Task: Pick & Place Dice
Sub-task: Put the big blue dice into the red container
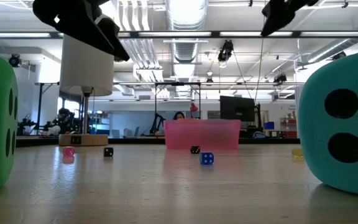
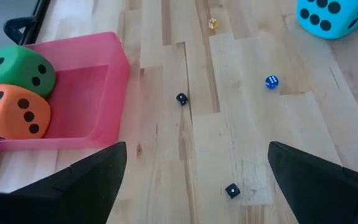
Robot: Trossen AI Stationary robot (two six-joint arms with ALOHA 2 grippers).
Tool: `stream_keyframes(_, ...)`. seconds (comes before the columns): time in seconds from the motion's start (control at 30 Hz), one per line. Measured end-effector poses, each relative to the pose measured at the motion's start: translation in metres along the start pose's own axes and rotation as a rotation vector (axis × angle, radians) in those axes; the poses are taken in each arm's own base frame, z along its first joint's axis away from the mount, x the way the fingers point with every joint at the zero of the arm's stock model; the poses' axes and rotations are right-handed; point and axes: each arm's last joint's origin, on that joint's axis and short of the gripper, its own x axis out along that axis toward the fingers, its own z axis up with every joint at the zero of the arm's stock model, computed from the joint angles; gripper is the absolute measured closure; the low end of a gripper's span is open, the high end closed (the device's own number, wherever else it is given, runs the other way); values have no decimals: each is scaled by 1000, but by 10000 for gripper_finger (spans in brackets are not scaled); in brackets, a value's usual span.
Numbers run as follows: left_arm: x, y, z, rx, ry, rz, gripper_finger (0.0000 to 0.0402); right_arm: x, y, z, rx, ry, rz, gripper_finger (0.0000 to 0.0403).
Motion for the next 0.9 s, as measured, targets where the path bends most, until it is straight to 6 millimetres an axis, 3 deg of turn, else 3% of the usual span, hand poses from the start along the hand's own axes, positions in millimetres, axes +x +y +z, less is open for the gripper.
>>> stream_keyframes(0.23, 0, 0, -1, -6, 3, -1, 10, -5, 42, -11, 140, 36, -39, 3)
stream_keyframes(0.47, 0, 0, -1, -7, 3, -1, 11, 0, 70, -21, 298, 79, -83, 3)
stream_keyframes(0.9, 1, 0, -1, -7, 4, -3, 11, 54, 101, -19, 650, 264, -195, 3)
